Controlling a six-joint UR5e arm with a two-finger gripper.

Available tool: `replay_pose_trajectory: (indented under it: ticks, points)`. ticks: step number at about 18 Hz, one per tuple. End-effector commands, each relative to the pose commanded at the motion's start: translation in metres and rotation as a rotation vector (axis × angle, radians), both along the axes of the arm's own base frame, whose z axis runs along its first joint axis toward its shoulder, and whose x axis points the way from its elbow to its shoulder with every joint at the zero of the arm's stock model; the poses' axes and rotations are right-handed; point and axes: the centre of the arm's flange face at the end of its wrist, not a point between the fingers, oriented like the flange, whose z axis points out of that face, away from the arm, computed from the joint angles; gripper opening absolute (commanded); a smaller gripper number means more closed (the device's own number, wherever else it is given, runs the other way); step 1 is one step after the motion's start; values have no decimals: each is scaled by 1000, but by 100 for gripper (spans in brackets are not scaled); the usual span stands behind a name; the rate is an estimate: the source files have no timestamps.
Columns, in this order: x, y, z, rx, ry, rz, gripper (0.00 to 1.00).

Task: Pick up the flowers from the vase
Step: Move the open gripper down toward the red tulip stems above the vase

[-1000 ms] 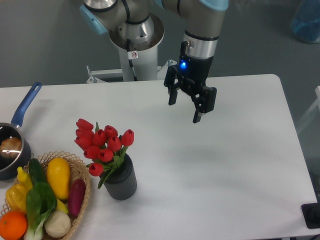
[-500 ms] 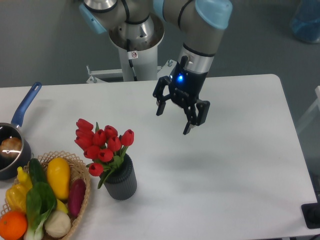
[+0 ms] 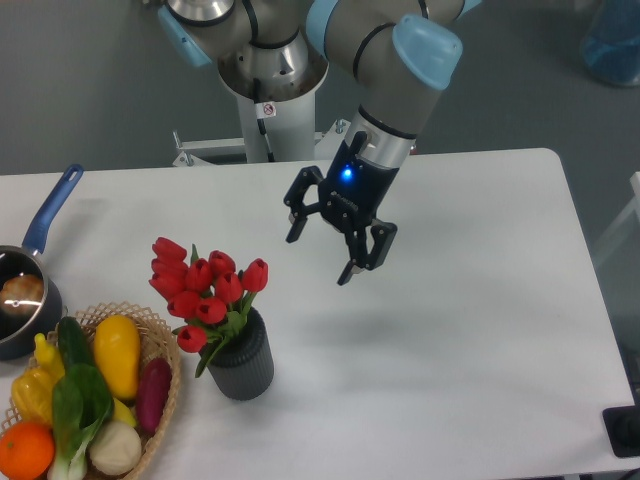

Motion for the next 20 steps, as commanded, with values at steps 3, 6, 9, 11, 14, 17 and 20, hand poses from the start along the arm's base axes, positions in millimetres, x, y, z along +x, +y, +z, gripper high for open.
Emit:
replay_pose_trajectory:
  ticks: [3, 6, 9, 11, 14, 17, 20]
  points:
    - [1, 13, -12, 55, -68, -21, 100]
    - [-1, 22, -18, 60, -80, -35, 100]
    - [-2, 24, -24, 61, -95, -38, 100]
    - [4, 31, -27, 58, -99, -55, 100]
    - [8, 40, -32, 58, -107, -73, 100]
    - [7, 49, -31, 89, -128, -87, 100]
    - [9, 64, -35, 113, -152, -111, 100]
